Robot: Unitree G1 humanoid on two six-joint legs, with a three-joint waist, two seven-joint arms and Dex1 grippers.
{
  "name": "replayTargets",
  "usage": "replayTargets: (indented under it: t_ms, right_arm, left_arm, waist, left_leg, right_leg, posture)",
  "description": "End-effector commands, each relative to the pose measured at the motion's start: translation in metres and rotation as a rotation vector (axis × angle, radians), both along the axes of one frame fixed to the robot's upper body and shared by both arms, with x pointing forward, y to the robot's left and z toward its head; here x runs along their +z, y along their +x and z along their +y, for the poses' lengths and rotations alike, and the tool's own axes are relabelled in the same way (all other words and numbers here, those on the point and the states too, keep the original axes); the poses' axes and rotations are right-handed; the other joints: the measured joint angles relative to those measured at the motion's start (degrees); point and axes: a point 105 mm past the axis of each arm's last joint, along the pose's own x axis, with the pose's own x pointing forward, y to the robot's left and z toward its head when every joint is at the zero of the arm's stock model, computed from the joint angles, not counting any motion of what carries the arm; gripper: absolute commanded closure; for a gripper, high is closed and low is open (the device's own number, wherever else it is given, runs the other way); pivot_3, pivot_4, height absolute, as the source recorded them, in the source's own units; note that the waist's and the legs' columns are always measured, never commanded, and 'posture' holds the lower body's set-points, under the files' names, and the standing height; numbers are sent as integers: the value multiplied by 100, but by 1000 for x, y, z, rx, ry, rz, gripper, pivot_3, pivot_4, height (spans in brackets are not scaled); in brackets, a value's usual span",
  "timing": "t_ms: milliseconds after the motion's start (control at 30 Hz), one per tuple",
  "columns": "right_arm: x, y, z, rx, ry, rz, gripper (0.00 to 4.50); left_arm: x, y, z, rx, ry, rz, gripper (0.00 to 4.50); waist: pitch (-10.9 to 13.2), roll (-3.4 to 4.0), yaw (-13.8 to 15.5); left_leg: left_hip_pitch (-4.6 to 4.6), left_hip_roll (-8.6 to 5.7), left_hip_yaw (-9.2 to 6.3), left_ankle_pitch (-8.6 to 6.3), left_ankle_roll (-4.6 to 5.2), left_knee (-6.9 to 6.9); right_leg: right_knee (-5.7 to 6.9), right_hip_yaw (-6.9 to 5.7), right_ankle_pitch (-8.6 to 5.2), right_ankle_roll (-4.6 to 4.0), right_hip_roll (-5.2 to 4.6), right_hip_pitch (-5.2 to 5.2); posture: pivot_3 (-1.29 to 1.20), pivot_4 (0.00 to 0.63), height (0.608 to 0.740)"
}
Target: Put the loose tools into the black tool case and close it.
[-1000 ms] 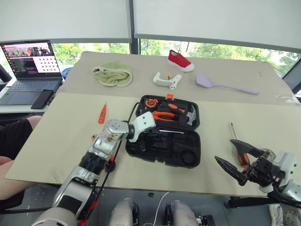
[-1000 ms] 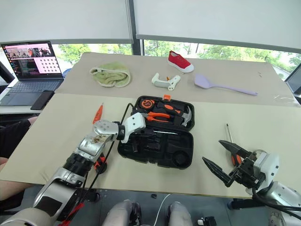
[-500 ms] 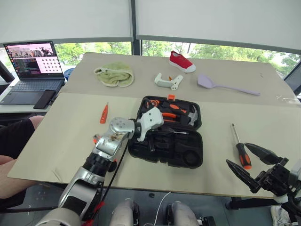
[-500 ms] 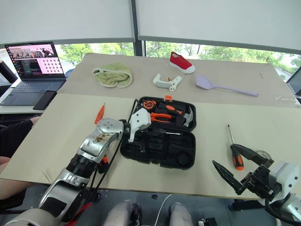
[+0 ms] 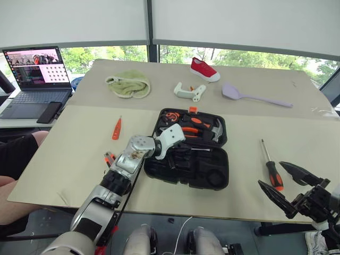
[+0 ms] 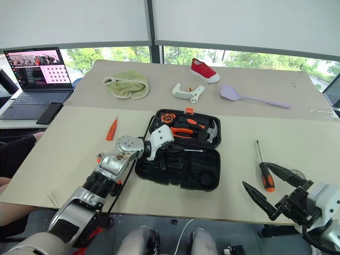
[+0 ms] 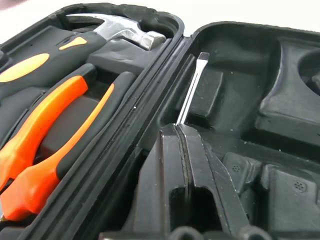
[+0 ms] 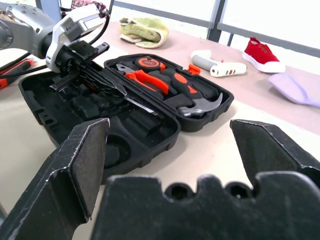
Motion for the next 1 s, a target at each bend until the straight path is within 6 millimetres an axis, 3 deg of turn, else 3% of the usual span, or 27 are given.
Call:
replayTargets:
  t_ms: [33,167,267,333,400,467,567,667,833,900,1000]
  right_arm:
    - [10,-2,3,-5,-14,-50,0]
    - [9,-3,5,-14,-4,-50,0]
    - [7,-2,6,-14,0,-49,0]
    - [8,0,5,-14,1,-52,0]
    - [11,1,-1,-27,3,-61,0]
    - [12,-1,-7,-45,2,-51,0]
    - [13,-7,-15,-71,0,-34,0]
    - [8,-19,-25,-121,0,8,0]
    - [-21,-55,-45,-280,-15,142,0]
    - [-35,-64,-56,-395,-23,215,0]
    - [-47,-70,-64,-480,-41,304,0]
  left_arm:
    - [-21,-3,5,34,35,70,4489]
    - [-32,-4,6,48,47,112,4489]
    - [-26,-4,6,36,18,80,4489]
    - [-11,-3,7,19,-53,22,4489]
    - [18,-5,12,-1,-216,-53,4489]
    - [42,-11,27,-32,-345,-107,4489]
    - [64,-19,58,-63,-451,-169,3791]
    - [67,-27,99,-49,-442,-180,2644]
    - [33,-63,176,-14,-203,-103,926]
    - [28,-80,197,-3,-212,-69,244]
    - [30,-104,207,-47,-265,-47,47]
  waist:
    - [-1,2,-6]
    - [-6,8,-5]
    - [-8,9,-4]
    - [-11,14,-7]
    - [-11,14,-17]
    - [-6,15,-30]
    - [-4,16,-16]
    - [-6,20,-12]
    - [-9,26,-23]
    - [-5,30,-23]
    - [-4,33,-20]
  left_leg:
    - [2,1,-1,0,0,0]
    - [22,1,-3,-2,1,-5]
    - [27,2,-4,-3,2,-8]
    - [27,2,-4,-3,1,-9]
    - [26,2,-4,-4,2,-11]
    - [25,5,-4,-3,1,-15]
    - [20,8,-4,-1,-2,-17]
    - [21,7,-4,-2,-3,-17]
    - [26,10,-4,-12,-16,-24]
    - [26,18,-4,-36,-57,-28]
    - [22,23,-7,-48,-75,-28]
  right_leg:
    - [0,0,0,0,1,1]
    - [-8,0,-1,-1,0,20]
    - [-13,-1,-1,-1,-1,27]
    - [-14,0,-1,-1,-2,26]
    - [-14,2,-1,-1,-2,24]
    - [-13,6,-1,-3,-1,18]
    - [-12,3,-2,-7,-1,12]
    - [-14,2,-2,-7,-2,16]
    - [-22,0,-6,-9,-1,17]
    - [-22,0,-16,-16,-1,8]
    - [-26,8,-61,-20,-41,-31]
  posture:
    - [0,150,738]
    - [0,150,738]
    - [0,150,738]
    - [0,150,738]
    - [0,150,738]
    - [0,150,738]
    - [0,150,738]
    - [0,150,738]
    - [0,150,738]
    - [0,150,738]
    - [0,150,738]
